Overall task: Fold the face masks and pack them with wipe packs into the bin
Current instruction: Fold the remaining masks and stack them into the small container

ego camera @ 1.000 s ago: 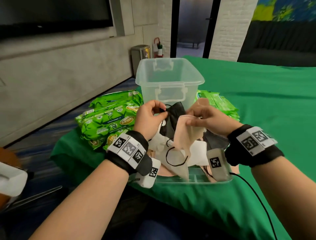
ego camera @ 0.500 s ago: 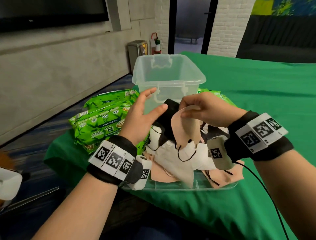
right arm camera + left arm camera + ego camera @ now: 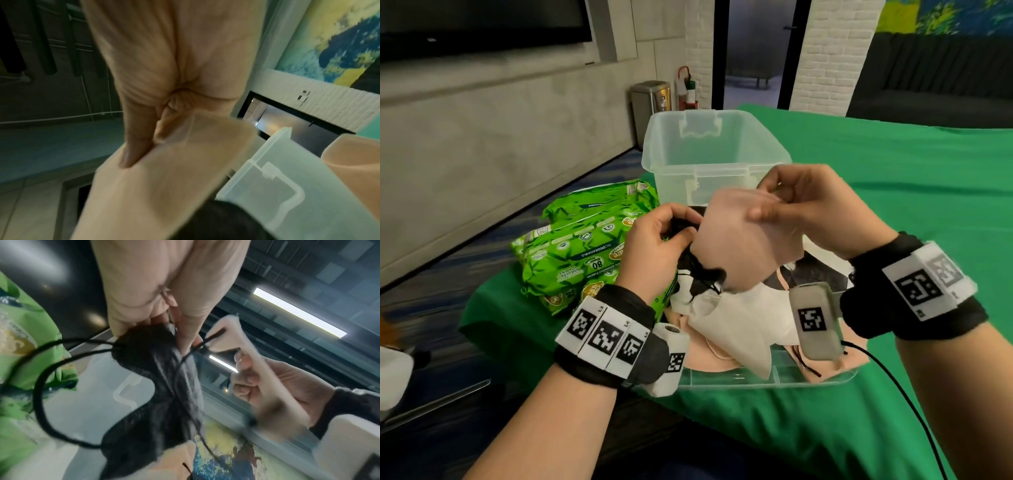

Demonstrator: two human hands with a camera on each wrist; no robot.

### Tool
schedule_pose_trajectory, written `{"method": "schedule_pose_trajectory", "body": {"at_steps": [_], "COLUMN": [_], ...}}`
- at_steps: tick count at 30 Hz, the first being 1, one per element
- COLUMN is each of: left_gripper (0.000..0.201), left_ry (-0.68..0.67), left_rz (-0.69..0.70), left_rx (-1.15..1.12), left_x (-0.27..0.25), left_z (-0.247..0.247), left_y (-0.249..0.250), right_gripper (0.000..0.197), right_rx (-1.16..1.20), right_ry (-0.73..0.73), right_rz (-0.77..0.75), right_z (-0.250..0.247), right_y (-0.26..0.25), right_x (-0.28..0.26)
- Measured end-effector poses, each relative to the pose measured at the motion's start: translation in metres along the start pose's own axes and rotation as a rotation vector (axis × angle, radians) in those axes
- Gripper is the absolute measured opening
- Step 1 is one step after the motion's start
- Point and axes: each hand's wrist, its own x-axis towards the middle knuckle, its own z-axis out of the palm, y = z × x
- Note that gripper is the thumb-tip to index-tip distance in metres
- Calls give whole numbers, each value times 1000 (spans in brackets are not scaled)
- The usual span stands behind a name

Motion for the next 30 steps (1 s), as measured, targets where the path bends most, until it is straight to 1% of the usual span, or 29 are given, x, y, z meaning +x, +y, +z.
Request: {"method": "schedule_pose_trajectory", "body": {"at_steps": [2, 3, 4, 6, 8, 11, 13, 15, 16, 19, 22, 25, 27, 29, 30], "left_gripper": [41, 38, 34, 30, 25, 27, 23, 12, 13, 20, 19, 22, 18, 16, 19], "left_ry": [-5, -12, -20, -37, -66, -94, -95, -80, -62, -31, 22, 83, 113, 127, 126], "left_rz": [-17, -19, -20, -36, -55, -25, -16, 13, 20, 31, 55, 29, 29, 34, 34], "left_rx": [-21, -35, -57, -119, -207, -286, -264, -184, -149, -119, -106, -150, -167, -172, -182], "left_x": [-2, -3, -4, -6, -10, -16, -19, -21, -21, -21, -22, -23, -23, -24, -24], "left_z": [2, 4, 5, 8, 10, 11, 12, 13, 12, 10, 10, 11, 12, 13, 14], "left_y": [1, 2, 4, 8, 14, 17, 16, 12, 9, 3, 3, 2, -1, -2, -3], "right_gripper": [16, 16, 17, 18, 18, 17, 16, 16, 17, 22, 23, 18, 16, 16, 16], "right_rx": [-105, -181, -249, -309, -273, -199, -222, -232, -224, -185, -115, 98, 224, 329, 355], "right_ry": [-104, -126, -121, -77, -66, -84, -82, -85, -80, -32, 31, 80, 125, 184, 206], "right_rz": [3, 4, 7, 48, 74, 77, 87, 90, 92, 76, 59, 101, 139, 165, 166], "right_z": [7, 9, 10, 13, 14, 17, 19, 20, 22, 28, 33, 32, 30, 29, 28], "right_y": [-3, -1, 2, 9, 13, 14, 12, 10, 10, 11, 17, 25, 28, 30, 29], "right_x": [-2, -2, -1, 3, 6, 8, 9, 11, 12, 13, 10, 1, -5, -9, -11]}}
